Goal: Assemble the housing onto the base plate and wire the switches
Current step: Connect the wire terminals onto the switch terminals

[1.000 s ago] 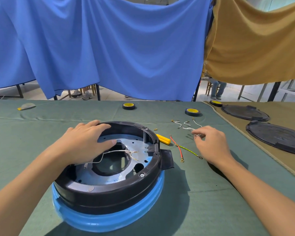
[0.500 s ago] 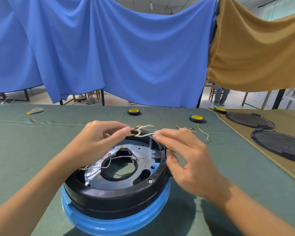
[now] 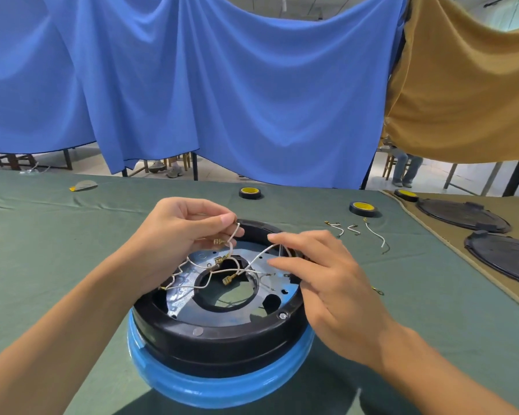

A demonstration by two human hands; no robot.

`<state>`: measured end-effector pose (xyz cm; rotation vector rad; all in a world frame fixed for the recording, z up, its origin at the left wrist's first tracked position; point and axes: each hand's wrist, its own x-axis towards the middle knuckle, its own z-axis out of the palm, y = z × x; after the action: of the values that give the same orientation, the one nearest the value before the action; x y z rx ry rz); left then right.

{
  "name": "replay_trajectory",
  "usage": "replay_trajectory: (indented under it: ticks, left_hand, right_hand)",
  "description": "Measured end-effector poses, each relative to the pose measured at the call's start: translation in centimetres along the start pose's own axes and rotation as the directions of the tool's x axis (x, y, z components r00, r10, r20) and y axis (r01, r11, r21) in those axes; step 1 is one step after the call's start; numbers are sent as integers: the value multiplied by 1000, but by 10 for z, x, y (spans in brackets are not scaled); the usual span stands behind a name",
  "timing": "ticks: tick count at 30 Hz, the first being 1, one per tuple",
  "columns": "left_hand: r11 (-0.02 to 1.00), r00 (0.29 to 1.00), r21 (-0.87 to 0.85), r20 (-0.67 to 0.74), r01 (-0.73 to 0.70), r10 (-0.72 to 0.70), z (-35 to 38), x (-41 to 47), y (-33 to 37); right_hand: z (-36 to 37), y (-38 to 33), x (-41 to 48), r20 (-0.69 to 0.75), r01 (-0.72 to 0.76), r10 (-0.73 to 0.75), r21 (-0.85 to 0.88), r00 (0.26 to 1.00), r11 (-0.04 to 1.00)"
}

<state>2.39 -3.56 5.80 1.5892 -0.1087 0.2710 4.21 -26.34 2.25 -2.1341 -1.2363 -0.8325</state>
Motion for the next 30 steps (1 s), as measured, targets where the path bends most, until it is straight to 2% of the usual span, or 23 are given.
replay_trajectory:
  ticks: [4,7,10,12,14,19,22,26,30]
  left_hand:
    - [1000,999,-28,-39,-1,0,-1,-2,0]
    - [999,999,-34,-33,-3,2,-1,-3,1]
    - [998,999,-54,-39,-19,17,-2,-3,0]
    - [997,999,-75,-45,-27,24,-3,-3,0]
    - [995,998,-89,-50,-38,34,-3,-4,0]
    - [992,994,-112,-90,-65,55,-4,-4,1]
    - [997,994,-36,-84,-74,71,-6,-5,4]
    - [986,966,146,-230,-86,118,-18,-4,5]
    - [981,942,179,-311,-74,128,-25,-2,1]
  right_hand:
    - [-1,-5,7,-88,-154,178,231,980,961]
    - [-3,-13,24,-133,-255,307,308,943,917]
    - [1,-22,46,2,-355,372,306,928,883]
    - [6,-25,61,141,-440,416,314,898,841]
    - [11,-28,72,220,-505,455,356,863,786]
    - [19,-27,84,241,-557,506,457,828,694]
    - [20,-26,85,235,-586,553,508,800,631]
    - [19,-25,84,234,-616,601,543,764,571]
    - [18,-27,85,258,-635,610,542,749,551]
